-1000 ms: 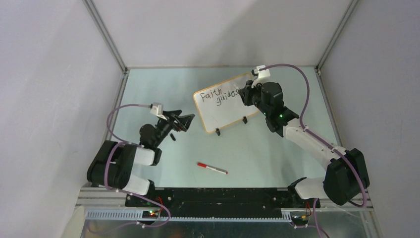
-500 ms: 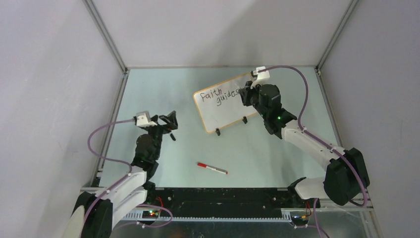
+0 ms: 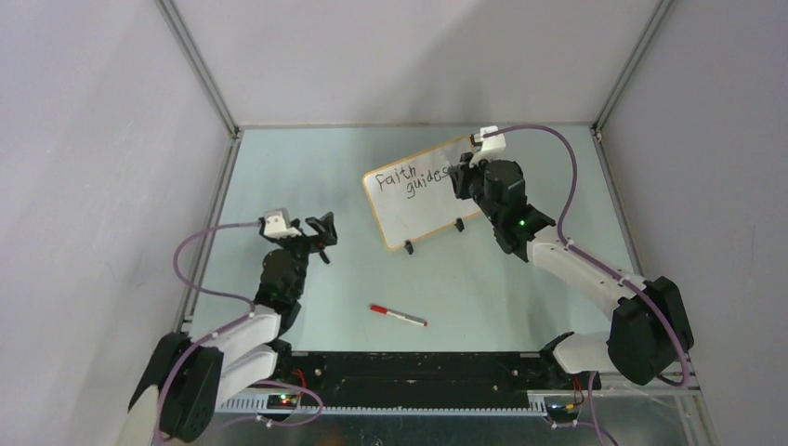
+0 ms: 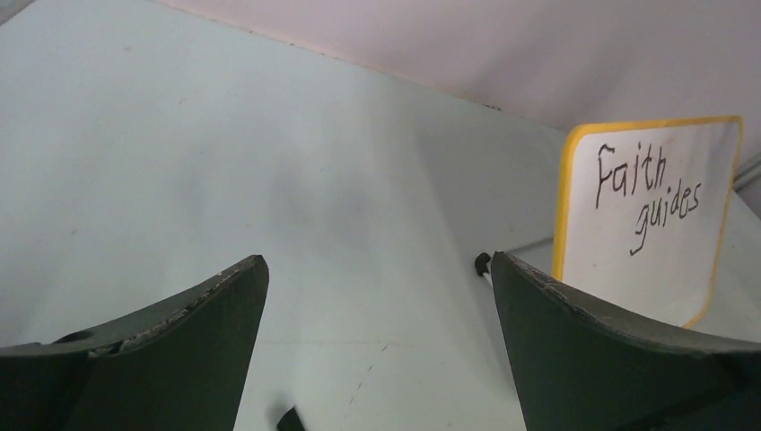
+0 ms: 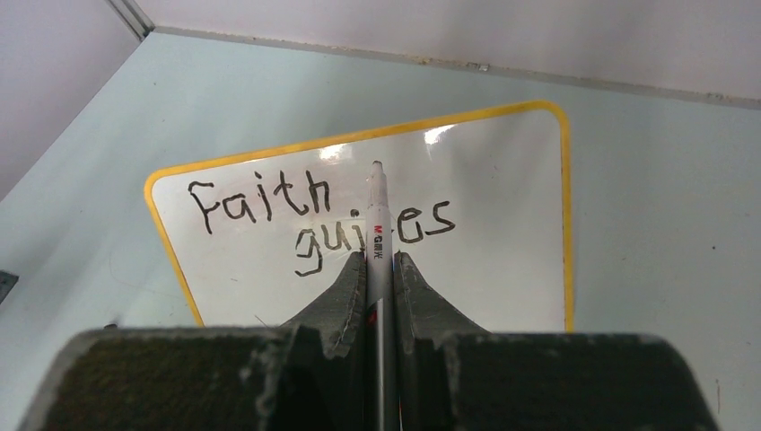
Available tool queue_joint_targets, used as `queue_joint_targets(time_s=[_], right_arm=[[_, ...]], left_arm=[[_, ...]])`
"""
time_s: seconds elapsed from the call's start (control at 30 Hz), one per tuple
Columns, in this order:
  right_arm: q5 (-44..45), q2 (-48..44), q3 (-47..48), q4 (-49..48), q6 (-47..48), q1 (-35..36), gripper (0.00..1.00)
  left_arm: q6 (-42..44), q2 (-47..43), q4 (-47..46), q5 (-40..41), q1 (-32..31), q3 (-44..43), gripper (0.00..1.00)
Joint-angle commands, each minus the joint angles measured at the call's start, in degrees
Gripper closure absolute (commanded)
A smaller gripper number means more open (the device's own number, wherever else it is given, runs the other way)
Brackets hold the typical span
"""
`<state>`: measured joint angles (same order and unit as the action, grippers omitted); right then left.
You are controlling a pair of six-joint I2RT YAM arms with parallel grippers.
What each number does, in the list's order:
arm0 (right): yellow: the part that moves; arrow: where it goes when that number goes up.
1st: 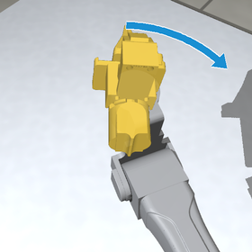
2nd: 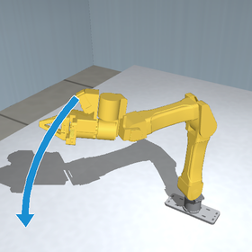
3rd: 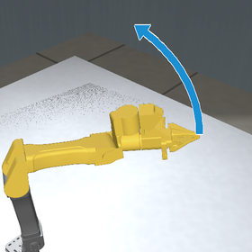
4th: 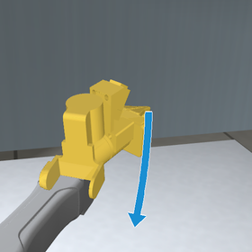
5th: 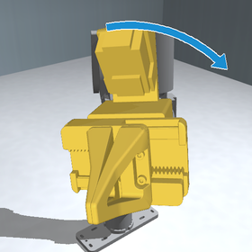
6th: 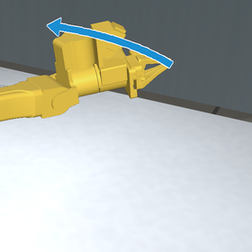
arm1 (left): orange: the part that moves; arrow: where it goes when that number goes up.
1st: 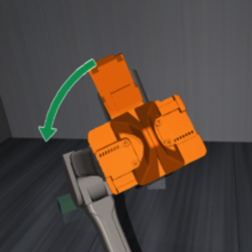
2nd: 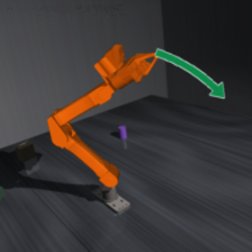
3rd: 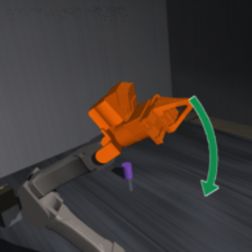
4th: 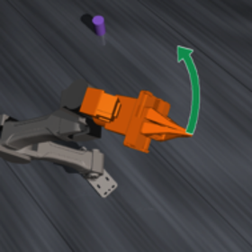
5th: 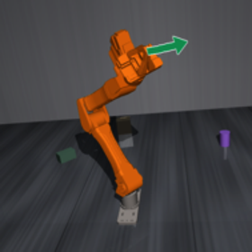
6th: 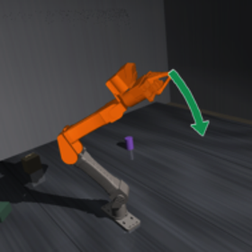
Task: Write a sentence on the whiteboard
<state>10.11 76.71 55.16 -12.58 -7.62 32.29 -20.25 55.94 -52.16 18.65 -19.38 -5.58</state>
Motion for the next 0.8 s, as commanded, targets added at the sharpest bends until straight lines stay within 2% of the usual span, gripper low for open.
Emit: queue_joint_targets(time_s=[0.0,0.1,0.2,0.27,0.37,0.47,0.53,0.67,0.77], right_arm=[[0.42,-0.71,0.05,-3.18,0.22,0.28,1.0],[0.2,-0.8,0.04,-3.06,0.0,0.21,1.0],[-0.32,-0.84,-0.04,-3.22,-0.03,-0.02,1.0],[-0.55,-1.01,-0.05,-3.17,-0.11,-0.16,1.0],[-0.97,-1.27,-0.13,-3.28,-0.44,-0.37,1.0],[-1.93,-0.89,-0.14,-3.79,-0.92,-0.75,1.0],[-2.86,-0.78,-0.18,-4.38,-1.34,-1.01,1.0],[-3.8,-0.45,-0.14,-4.92,-1.74,-1.29,1.0],[-4.15,-0.23,-0.14,-5.18,-1.96,-1.43,1.0]], left_arm=[[3.55,7.09,-0.95,-6.55,-0.14,-7.45,0.01],[2.81,15.33,-3.52,-14.13,0.11,-13.22,0.01],[-0.21,19.66,2.84,-20.58,2.58,-20.0,0.01],[-1.9,19.56,3.86,-24.18,4.36,-22.23,0.01],[-3.4,16.47,5.62,-22.43,6.0,-23.84,0.0],[-1.69,13.61,17.04,-19.4,6.22,-29.72,0.0],[-2.5,13.21,19.56,-21.91,6.34,-31.35,0.01],[-5.99,13.6,15.05,-30.44,6.37,-29.31,0.01],[-5.53,14.41,15.3,-33.65,6.97,-28.85,0.01]])
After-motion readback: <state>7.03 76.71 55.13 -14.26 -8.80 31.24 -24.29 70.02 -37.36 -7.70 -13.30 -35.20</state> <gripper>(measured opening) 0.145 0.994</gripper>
